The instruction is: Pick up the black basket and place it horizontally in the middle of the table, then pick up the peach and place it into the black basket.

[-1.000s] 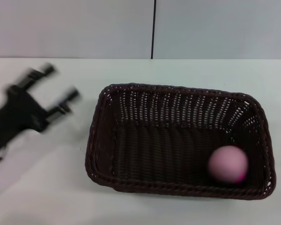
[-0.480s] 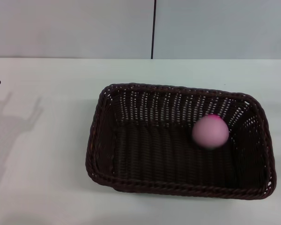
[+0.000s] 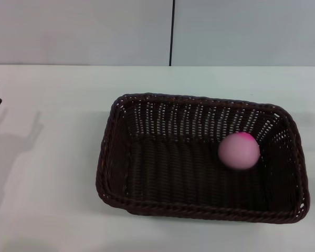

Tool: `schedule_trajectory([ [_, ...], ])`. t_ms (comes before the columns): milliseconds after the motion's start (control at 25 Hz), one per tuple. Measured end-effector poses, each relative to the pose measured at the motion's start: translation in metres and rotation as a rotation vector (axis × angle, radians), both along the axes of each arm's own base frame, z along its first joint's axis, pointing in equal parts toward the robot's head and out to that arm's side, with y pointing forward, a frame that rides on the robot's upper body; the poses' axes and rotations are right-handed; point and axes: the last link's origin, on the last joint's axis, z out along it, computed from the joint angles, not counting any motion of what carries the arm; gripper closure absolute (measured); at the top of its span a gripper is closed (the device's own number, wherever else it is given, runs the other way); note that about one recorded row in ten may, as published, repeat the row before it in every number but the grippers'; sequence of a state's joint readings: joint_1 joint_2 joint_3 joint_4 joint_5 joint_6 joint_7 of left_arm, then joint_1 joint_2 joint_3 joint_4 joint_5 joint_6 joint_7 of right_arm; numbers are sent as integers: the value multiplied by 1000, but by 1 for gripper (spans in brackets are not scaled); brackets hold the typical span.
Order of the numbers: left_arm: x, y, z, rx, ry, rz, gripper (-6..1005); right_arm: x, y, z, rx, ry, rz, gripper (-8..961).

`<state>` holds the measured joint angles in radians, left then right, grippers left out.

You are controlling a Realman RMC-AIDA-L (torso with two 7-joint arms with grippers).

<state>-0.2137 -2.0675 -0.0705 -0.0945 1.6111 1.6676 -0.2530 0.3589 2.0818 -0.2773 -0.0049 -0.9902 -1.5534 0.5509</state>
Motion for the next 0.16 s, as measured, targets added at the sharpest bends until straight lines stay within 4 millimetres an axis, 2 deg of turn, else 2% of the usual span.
schedule_trajectory([
  [160,-3,-6,-1,-3,2,16,191,-2,-5,-2,8,6,13,268],
])
